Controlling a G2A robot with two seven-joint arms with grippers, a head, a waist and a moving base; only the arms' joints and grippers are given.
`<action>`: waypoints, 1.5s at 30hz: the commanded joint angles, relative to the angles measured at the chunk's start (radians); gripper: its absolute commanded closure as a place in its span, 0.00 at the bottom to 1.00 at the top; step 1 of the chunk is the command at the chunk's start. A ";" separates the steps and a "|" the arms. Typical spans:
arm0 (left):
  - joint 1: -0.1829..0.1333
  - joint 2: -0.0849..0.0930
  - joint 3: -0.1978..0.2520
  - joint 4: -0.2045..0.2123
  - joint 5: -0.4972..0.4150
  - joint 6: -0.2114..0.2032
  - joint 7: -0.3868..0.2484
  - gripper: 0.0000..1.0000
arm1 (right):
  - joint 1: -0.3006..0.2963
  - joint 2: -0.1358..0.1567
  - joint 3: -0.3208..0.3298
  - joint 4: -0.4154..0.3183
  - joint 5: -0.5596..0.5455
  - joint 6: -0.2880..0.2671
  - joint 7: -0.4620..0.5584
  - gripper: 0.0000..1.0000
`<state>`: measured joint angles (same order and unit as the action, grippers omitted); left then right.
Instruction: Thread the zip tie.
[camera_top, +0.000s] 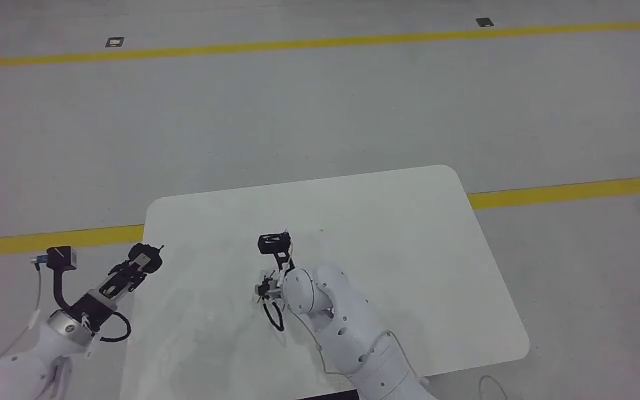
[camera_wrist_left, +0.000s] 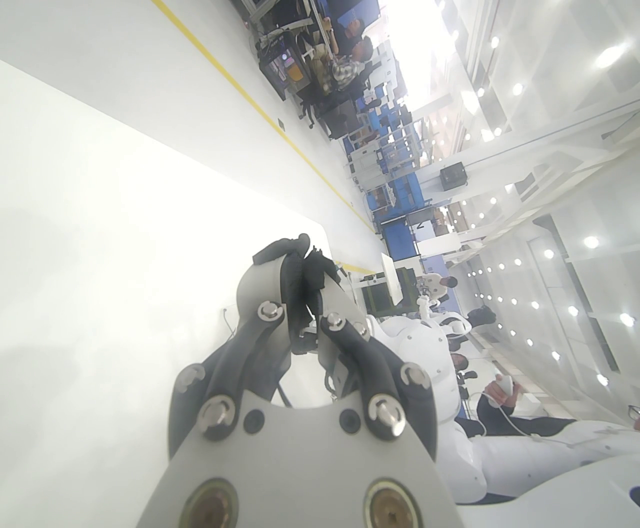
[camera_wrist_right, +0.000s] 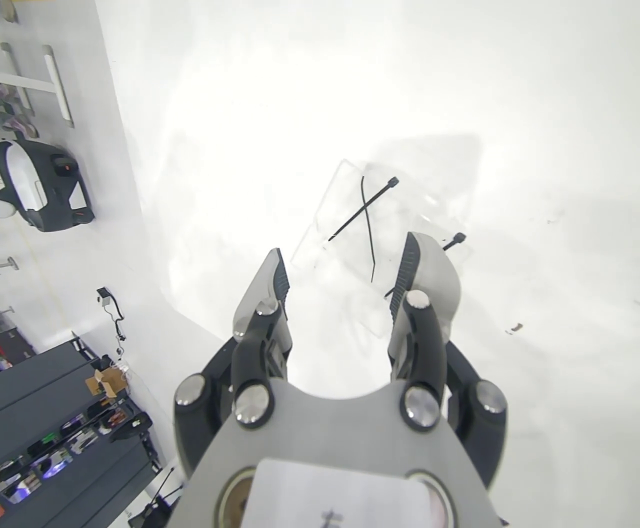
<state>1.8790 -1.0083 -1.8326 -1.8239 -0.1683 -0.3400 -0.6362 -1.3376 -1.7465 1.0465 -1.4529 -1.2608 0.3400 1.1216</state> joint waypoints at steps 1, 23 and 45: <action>0.000 0.000 0.000 0.000 0.000 0.000 0.000 1.00 | 0.008 -0.005 0.009 0.015 -0.005 0.000 0.005 0.55; 0.000 0.000 0.000 0.000 0.000 0.000 0.000 1.00 | 0.026 -0.014 -0.017 0.035 -0.097 0.000 -0.009 0.53; 0.000 0.000 0.000 0.000 0.000 0.000 0.000 1.00 | 0.063 -0.036 0.004 0.147 -0.008 0.000 -0.032 0.66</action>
<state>1.8790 -1.0083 -1.8326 -1.8239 -0.1683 -0.3400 -0.6362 -1.2769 -1.7805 1.0495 -1.3111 -1.2678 0.3400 1.0916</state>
